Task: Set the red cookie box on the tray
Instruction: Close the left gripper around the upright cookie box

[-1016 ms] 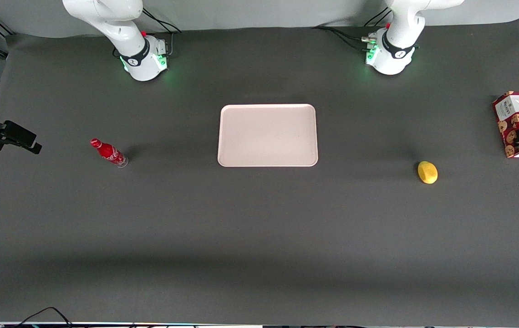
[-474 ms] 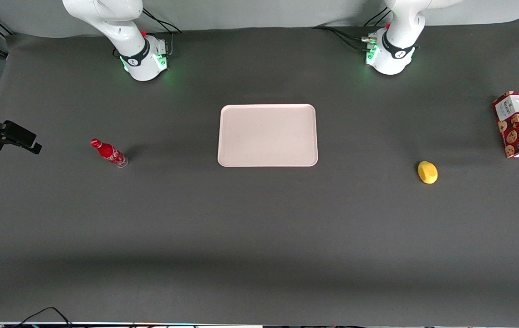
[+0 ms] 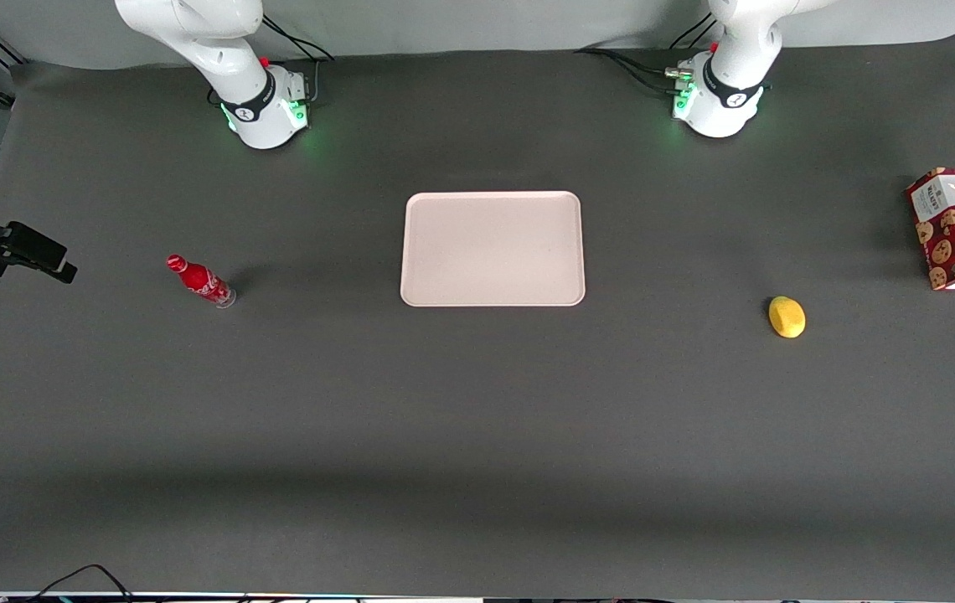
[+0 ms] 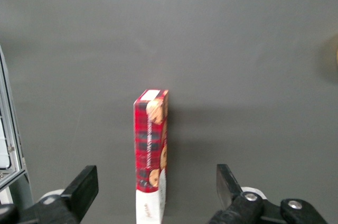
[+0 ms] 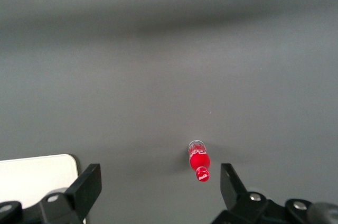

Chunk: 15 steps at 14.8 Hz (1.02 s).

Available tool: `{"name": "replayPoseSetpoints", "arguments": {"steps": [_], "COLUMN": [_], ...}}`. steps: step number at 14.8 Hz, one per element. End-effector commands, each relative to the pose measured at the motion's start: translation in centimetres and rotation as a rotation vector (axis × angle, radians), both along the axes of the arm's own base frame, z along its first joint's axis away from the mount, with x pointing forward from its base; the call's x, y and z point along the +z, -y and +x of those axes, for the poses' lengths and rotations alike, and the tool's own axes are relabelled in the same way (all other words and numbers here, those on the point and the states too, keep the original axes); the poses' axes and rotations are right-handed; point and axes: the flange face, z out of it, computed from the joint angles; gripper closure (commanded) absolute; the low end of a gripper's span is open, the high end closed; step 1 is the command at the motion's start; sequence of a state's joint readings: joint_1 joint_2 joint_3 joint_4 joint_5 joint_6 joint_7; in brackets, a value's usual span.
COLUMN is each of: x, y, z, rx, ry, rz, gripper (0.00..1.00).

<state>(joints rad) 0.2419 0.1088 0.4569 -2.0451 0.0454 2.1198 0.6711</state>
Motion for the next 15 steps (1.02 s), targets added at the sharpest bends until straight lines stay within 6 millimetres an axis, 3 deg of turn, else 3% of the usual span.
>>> {"name": "replayPoseSetpoints", "arguments": {"steps": [1,6,11,15], "x": [-4.0,-9.4,-15.4,-16.9], "y": [-2.1,-2.5,-4.7,-4.8], "z": [-3.1,-5.9,-7.9,-8.4], "rx": [0.030,0.073,0.077,0.082], "ry": [0.016,0.060,0.086,0.068], "rz": [-0.064,-0.047,-0.085,-0.091], "gripper": [0.00,0.00,0.00,0.00]}}
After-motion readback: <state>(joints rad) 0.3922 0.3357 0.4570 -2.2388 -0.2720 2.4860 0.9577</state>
